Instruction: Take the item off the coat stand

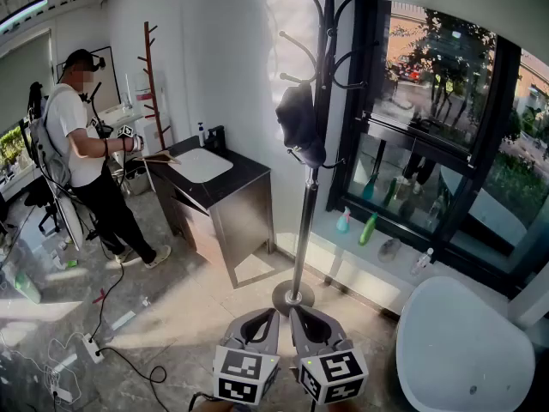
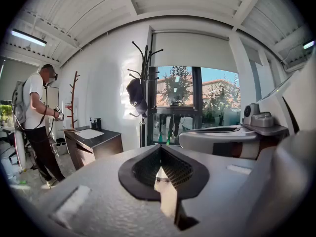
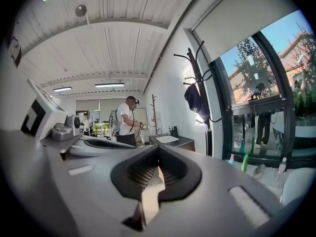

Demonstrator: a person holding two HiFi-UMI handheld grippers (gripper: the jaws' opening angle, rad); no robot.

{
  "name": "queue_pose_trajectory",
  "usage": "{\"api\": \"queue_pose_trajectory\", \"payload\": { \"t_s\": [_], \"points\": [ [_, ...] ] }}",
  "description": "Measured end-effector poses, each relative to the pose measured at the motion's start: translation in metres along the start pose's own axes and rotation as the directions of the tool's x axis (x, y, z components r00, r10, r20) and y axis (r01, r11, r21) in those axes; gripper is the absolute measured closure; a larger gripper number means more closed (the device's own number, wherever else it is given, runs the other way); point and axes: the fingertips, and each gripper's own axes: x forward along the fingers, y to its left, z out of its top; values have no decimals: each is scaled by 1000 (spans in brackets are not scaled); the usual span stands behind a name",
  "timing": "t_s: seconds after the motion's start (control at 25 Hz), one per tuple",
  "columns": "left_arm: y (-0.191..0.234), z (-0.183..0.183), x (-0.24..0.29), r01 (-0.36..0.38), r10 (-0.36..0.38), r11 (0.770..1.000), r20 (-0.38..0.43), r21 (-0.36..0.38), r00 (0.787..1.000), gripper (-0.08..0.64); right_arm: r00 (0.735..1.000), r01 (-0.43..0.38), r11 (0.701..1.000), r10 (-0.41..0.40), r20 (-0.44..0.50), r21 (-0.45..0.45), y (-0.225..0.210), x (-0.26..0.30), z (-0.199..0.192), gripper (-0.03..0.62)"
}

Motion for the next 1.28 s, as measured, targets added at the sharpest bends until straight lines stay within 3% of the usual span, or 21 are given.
{"api": "queue_pose_trajectory", "payload": {
  "t_s": [0.52,0.68,1.28],
  "points": [
    [8,1,8,1,-1,1000,-8,1,1000,555,1000,24,1000,-24,-20,15,-7,10,-6,586],
    [11,3,21,31,-31,999,-6,-30,1000,555,1000,11,1000,-11,-22,16,-11,25,-1,588],
    [56,24,82,102,-102,995,10,6,995,555,998,52,999,-52,-28,6,-24,96,20,588]
  ]
}}
